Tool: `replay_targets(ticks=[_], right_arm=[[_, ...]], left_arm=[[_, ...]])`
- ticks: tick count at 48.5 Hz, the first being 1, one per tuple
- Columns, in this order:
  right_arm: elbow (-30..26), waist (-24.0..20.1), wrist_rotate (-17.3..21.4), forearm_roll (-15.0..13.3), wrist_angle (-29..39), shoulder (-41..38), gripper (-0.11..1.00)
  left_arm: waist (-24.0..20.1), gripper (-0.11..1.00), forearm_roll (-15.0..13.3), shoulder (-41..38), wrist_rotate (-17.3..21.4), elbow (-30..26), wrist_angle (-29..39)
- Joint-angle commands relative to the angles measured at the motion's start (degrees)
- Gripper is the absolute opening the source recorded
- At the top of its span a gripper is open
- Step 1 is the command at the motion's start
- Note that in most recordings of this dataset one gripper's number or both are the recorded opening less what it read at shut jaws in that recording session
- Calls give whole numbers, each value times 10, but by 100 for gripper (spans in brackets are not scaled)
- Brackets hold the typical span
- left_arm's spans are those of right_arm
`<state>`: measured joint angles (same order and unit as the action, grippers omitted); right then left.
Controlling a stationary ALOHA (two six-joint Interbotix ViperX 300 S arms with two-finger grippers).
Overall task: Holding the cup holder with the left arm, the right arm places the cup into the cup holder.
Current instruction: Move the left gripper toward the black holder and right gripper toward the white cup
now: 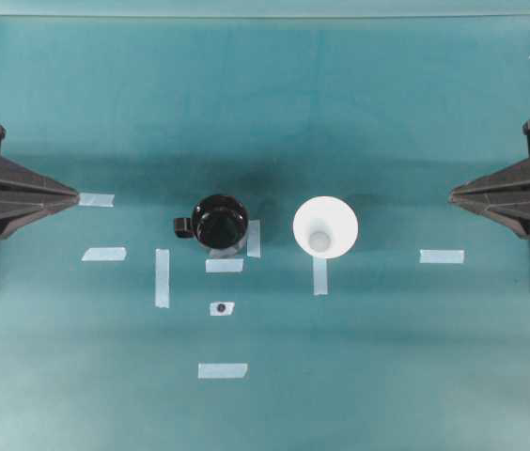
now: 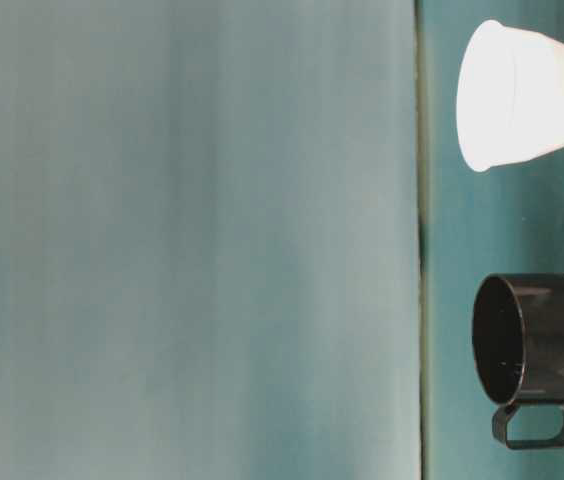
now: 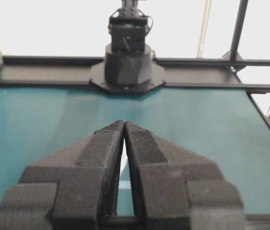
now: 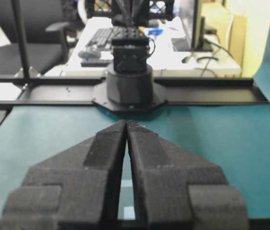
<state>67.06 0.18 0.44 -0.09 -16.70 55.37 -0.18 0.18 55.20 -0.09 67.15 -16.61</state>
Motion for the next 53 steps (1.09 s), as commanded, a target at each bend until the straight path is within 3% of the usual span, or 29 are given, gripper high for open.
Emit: replay_targets(ticks=[1,8,22,30,42,53], right_arm=[[-5,-4,1,4,-8,3,16],[7,-5,33,21,-24,19,1],[26,7,121,23,6,11,1],[-7,25,127,23,105,-21,1],[-70,46,127,23,243,-85,1],[-111,48,126,17,304,-161,1]], left_arm=[[1,16,5,-23,-15,-7,-8],[1,3,6,-48,-40,-13,-9],[2,3,6,-126,-43,-48,-4],[1,3,8,-185,-30,-90,25],[1,3,9,-240,1,-154,134],[1,3,9,-274,29,-186,242]])
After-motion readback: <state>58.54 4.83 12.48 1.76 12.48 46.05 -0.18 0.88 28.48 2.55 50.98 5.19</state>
